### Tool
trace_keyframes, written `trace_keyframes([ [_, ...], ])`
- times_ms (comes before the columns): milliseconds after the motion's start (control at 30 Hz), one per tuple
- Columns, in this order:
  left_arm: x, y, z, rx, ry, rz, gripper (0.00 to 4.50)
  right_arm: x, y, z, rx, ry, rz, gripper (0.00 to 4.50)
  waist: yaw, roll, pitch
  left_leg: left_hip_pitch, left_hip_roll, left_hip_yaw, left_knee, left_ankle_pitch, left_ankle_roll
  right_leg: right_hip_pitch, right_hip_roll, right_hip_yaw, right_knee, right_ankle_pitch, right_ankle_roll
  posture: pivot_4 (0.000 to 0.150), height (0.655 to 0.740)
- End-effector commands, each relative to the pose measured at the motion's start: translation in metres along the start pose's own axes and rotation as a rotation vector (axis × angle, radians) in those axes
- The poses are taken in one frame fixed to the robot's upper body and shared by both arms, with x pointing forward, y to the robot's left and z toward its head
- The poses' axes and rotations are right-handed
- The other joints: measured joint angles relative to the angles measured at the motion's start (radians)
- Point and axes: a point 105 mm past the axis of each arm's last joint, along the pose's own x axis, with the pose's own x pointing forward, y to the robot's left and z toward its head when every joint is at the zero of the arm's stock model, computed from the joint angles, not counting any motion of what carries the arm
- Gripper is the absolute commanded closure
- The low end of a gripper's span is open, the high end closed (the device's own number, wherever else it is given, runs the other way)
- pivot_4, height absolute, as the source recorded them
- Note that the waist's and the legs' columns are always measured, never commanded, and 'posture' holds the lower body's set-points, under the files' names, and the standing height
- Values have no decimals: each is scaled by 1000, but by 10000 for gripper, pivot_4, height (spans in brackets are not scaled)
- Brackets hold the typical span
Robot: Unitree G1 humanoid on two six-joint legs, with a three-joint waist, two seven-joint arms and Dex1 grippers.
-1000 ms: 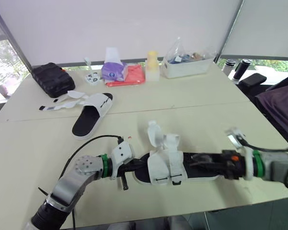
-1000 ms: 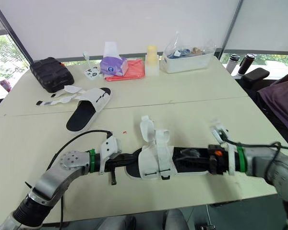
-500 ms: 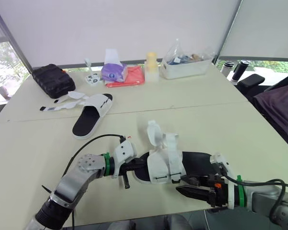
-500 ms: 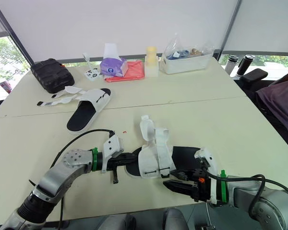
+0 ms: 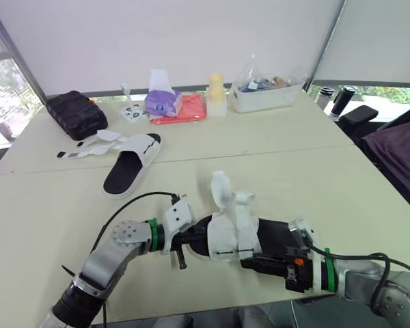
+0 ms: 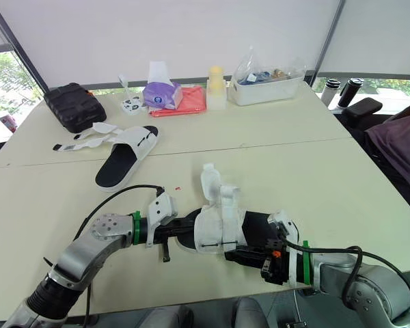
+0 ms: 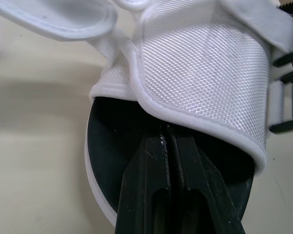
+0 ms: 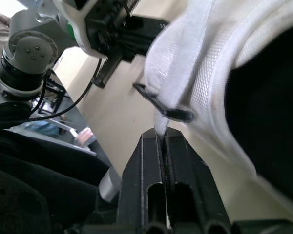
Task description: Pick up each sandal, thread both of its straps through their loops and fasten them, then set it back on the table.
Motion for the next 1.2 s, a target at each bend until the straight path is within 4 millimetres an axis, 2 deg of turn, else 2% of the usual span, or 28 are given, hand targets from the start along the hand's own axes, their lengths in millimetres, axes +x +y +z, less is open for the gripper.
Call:
trace_keyframes([
  [33,-2,-2,3,24,-13,-2,43761,-2,8,-7,-2,33,35,44266,-1,0,0,0,0,0,0,0,0,0,0,0,0,0,0,1500,7400],
  [333,-1,-4,0,19,-5,-22,43761,-19,30,-53,-1,293,120,44266,0,0,0,0,0,0,0,0,1,0,0,0,-1,0,0,1500,7400],
  [500,-1,-5,0,15,-1,-34,43761,-27,40,-62,-13,365,159,44266,0,0,-1,1,0,0,0,0,1,1,0,-1,-1,0,0,1500,7400],
  [767,1,-5,0,14,-2,-43,43761,-33,44,-63,-34,361,157,44266,1,0,-1,1,0,0,0,0,1,2,0,-1,-1,0,0,1500,7400],
  [833,1,-4,0,15,-1,-42,43761,-32,48,-52,-37,306,175,44266,1,0,-1,1,0,0,0,0,1,2,0,-1,-1,0,0,1500,7400],
  [967,3,-4,-1,15,-3,-46,43761,-32,62,10,14,25,298,44266,-1,0,0,2,0,0,0,0,1,3,0,-1,-2,0,0,1500,7400],
  [1033,3,-4,0,16,-4,-46,43761,-33,68,34,30,-70,353,44266,0,0,0,2,1,0,0,0,1,3,0,-1,-2,0,0,1500,7400],
  [1133,4,-3,0,20,-6,-43,43761,-29,72,53,57,-127,395,44266,2,-1,0,2,1,-1,0,-1,1,4,0,-1,-2,0,0,1500,7400],
  [1200,5,-2,1,22,-7,-40,43761,-26,73,56,76,-125,407,44266,2,0,0,1,0,-1,0,-1,1,3,0,-1,-2,0,0,1500,7400],
])
